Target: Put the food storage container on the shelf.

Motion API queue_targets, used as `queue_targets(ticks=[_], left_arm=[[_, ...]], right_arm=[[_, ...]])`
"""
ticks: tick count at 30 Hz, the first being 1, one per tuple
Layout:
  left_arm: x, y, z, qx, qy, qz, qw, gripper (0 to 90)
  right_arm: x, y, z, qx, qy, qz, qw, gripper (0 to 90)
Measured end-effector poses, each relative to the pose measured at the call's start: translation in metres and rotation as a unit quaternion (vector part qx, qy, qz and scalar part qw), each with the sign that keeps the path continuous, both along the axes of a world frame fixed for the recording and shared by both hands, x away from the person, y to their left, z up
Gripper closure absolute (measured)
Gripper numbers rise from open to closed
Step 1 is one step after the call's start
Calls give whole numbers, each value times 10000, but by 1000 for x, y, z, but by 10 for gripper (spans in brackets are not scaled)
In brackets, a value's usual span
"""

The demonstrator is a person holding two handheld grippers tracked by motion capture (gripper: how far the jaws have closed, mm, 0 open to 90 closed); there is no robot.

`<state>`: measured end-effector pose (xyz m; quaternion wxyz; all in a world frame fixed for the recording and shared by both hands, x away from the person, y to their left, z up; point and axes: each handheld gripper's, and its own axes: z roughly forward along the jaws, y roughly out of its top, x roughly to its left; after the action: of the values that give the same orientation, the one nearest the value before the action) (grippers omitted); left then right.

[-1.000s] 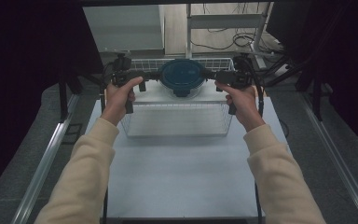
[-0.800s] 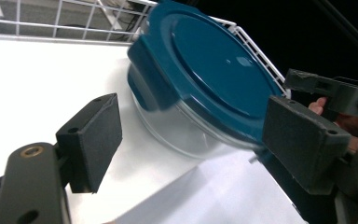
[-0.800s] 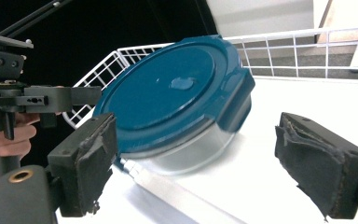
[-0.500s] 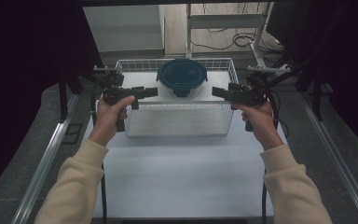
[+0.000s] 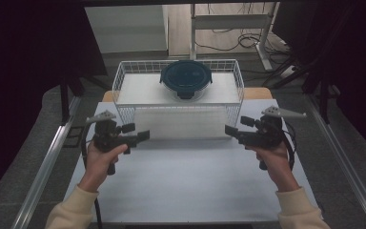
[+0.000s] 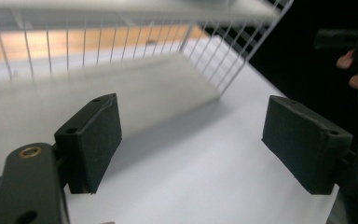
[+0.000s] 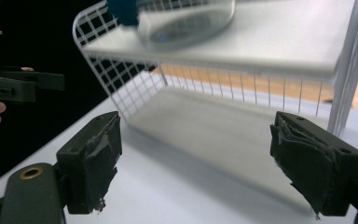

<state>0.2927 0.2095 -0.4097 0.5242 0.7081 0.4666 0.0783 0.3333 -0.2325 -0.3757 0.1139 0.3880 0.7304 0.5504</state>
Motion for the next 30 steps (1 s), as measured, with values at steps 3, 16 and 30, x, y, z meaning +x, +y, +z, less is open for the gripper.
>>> queue_targets(ticks=[3,16,30], left_arm=[[-17,2,-23,210,68,24,9998,186],[-57,4,-94,990,436,94,9941,191],[-60,5,-100,1051,453,157,9933,195]], right_arm=[[-15,-3,-16,-110,-1,-14,9999,163],[-56,-19,-106,-882,527,-91,9947,166],[-56,-22,-117,-1084,389,-310,9929,166]])
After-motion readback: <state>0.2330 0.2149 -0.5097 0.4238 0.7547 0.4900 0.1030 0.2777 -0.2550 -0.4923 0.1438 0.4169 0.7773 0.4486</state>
